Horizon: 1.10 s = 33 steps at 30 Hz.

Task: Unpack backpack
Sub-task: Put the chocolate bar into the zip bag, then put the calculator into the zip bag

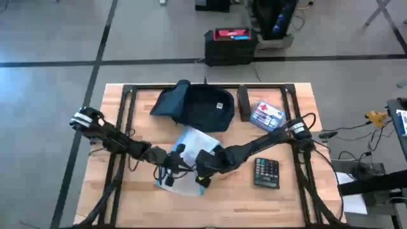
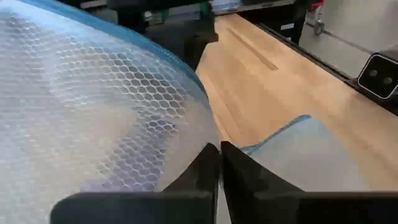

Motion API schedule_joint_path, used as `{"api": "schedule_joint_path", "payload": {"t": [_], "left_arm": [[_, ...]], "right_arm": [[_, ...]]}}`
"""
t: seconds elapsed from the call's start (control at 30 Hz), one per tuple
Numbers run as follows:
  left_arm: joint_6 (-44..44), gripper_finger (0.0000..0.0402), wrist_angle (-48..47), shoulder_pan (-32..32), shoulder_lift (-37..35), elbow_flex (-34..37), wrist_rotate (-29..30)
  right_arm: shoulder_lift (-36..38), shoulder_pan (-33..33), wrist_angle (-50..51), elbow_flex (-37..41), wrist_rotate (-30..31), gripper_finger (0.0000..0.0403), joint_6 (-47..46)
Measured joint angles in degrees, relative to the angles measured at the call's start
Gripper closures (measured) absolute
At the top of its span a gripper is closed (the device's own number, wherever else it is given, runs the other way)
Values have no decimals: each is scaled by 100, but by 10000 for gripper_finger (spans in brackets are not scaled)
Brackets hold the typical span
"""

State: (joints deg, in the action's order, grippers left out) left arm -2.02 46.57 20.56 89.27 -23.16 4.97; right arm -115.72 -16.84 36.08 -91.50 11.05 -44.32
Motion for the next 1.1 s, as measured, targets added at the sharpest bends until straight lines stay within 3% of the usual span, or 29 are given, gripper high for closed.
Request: {"api": "schedule_joint_path", "payload": {"t": [0.23, 0.4, 0.57, 0.77, 1.1], "left_arm": [[0, 402, 32, 0, 0, 0, 9], [-9, 402, 101, -11, 0, 0, 127], [-21, 402, 83, -3, 0, 2, 24], [-26, 402, 78, 0, 0, 4, 11], [-26, 402, 85, 0, 2, 4, 30]], "right_arm": [[0, 0, -74, 0, -198, 401, -98], [-111, -28, -153, 2, 1587, 401, -249], [-431, -18, -367, 2, 1685, 387, -187], [-708, -19, -382, 4, 1335, 308, -369], [-432, -414, -222, 4, 1090, 144, 50]]}}
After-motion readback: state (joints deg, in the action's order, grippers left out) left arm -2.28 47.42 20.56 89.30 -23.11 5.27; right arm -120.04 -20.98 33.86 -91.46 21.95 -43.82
